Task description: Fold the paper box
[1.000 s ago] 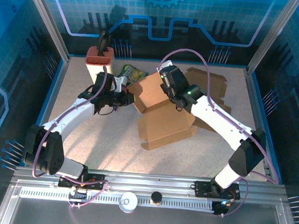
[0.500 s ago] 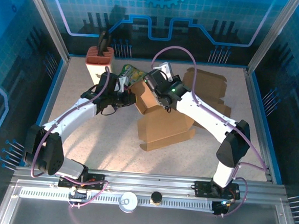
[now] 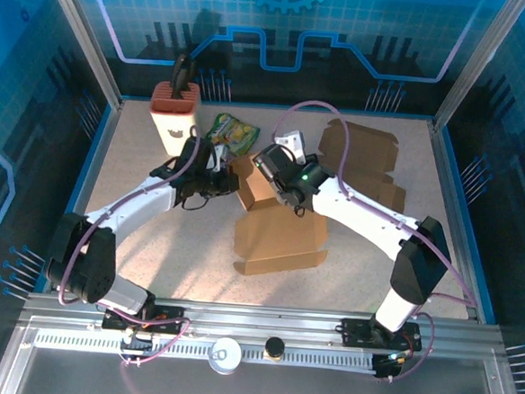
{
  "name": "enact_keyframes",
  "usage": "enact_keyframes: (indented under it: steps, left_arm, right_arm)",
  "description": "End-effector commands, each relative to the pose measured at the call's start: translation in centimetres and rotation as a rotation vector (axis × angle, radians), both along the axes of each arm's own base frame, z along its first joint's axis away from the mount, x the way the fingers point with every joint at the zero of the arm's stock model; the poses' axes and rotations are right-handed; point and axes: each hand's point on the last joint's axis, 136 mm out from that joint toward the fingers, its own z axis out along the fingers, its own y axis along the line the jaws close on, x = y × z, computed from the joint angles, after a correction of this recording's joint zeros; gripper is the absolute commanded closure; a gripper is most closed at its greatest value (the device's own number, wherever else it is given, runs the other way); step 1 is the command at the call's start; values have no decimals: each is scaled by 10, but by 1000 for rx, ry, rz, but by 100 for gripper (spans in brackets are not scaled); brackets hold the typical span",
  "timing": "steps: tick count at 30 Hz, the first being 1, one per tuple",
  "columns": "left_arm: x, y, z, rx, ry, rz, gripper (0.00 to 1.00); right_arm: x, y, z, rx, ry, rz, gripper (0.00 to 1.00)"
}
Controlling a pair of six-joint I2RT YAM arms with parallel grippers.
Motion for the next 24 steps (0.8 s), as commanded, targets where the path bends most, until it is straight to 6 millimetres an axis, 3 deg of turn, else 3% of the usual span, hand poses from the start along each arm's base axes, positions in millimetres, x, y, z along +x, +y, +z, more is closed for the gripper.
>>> enact_keyframes:
  steps: [1,6,12,24]
  left_arm:
    - [17,4,-20,38,-45,80,100]
    - [20,1,-55,83,-21,100,95]
    - [20,5,-82,103,-1,128,86]
    - [19,7,-98,102,9,141,77]
  right_arm:
    - [-5,0,-15,55,-3,-35,100]
    - [-1,4,-37,29,30,-45,100]
    - [1,6,-41,32,42,-40,100]
    - [2,4,-46,29,58,-39,100]
